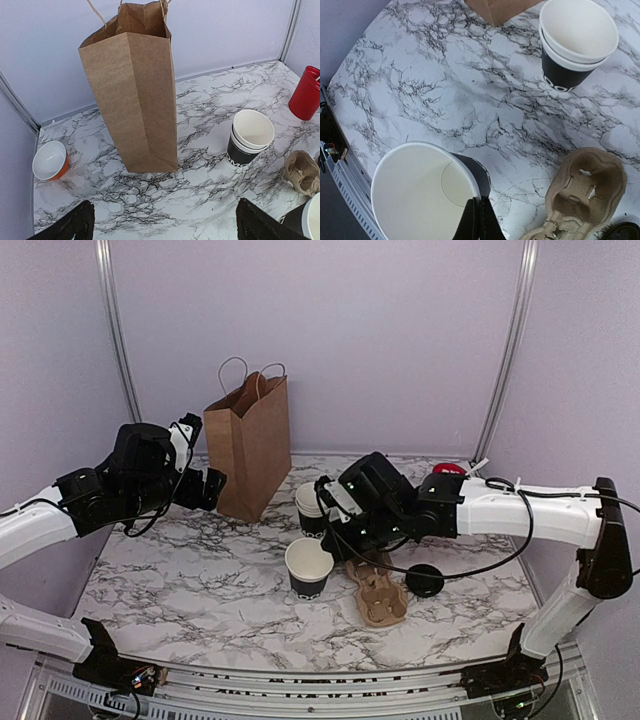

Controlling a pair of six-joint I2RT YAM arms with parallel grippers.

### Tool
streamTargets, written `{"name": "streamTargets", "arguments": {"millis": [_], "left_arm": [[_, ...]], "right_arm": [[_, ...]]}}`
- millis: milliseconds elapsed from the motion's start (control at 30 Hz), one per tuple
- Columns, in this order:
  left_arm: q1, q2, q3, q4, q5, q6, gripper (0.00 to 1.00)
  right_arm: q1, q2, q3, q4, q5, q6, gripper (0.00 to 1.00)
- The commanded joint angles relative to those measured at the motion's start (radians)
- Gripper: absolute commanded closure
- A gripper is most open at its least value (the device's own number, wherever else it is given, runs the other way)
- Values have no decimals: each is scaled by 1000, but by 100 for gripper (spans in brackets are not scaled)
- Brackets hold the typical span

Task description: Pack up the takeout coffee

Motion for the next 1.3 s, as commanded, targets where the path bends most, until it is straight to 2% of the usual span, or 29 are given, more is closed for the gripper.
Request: {"name": "streamTargets", "arguments": {"millis": [0,233,600,900,1267], "left_arm": [[6,-12,-6,9,-1,3,1],[6,-12,-6,9,-1,3,1],[6,-5,-5,9,6,5,1],[6,-3,-5,10,19,3,1],[6,3,6,3,33,-17,1]], "right_arm": [[4,13,-50,139,-62,59,100],[5,86,-59,134,-62,72,100],[5,98,-65,121,-40,76,99],[5,95,-64,95,-11,84,90],[5,-2,-59,14,110,96,64]]}}
